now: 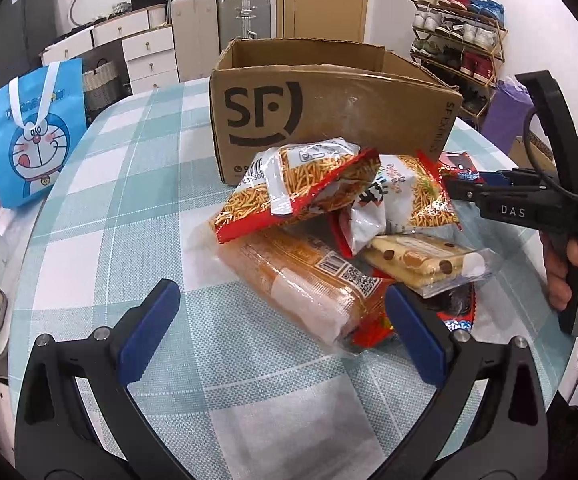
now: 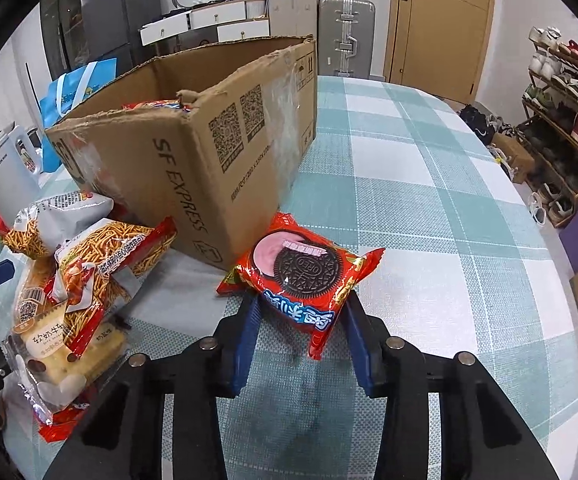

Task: Organize snacks
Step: 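Grasp the red Oreo pack with the right tool, then lift the Oreo pack with the right tool while the left tool grasps the wrapped bread loaf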

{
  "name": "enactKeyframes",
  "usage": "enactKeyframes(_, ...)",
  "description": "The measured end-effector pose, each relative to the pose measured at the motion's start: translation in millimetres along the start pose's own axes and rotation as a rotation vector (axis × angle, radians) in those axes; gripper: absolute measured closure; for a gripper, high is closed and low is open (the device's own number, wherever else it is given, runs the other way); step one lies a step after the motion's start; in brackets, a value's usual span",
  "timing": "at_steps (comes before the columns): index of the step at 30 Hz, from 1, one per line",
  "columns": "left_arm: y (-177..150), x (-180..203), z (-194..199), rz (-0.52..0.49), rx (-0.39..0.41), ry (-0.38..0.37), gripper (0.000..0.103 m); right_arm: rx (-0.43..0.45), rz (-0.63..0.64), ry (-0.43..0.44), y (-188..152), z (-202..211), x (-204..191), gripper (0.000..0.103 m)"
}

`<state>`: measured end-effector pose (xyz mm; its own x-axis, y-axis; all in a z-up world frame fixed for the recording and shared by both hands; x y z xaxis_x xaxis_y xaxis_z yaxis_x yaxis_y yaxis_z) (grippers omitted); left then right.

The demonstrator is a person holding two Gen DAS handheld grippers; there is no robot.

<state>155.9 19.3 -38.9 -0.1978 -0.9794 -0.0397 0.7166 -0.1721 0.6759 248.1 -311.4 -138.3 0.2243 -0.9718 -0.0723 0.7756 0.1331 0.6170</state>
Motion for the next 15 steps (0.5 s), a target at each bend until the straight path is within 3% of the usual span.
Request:
enactKeyframes(9, -1.7, -3.1, -2.7, 0.009, -0.013, -0.021, 0.001, 0.055, 0.018, 0.048, 6.2, 24.8, 1.3, 0.072)
enactKeyframes(15, -1.7, -3.1, -3.5, 0.007, -0.014, -0.023, 0.001, -0.026, 0.101, 0.086, 1.4, 23.5, -3.8, 0.072)
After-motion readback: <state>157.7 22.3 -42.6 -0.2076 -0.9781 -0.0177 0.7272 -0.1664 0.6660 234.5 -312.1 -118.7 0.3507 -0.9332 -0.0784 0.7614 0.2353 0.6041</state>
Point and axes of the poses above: each gripper's, at about its wrist camera, not at the fingertips, and z roughly against the way its jaws point, x to its right, y to its top, the point moved 1 cm from there along -z, roughly the way its jaws point, and after that the axes turned 6 degrees about -z, right-handed, at the moved point
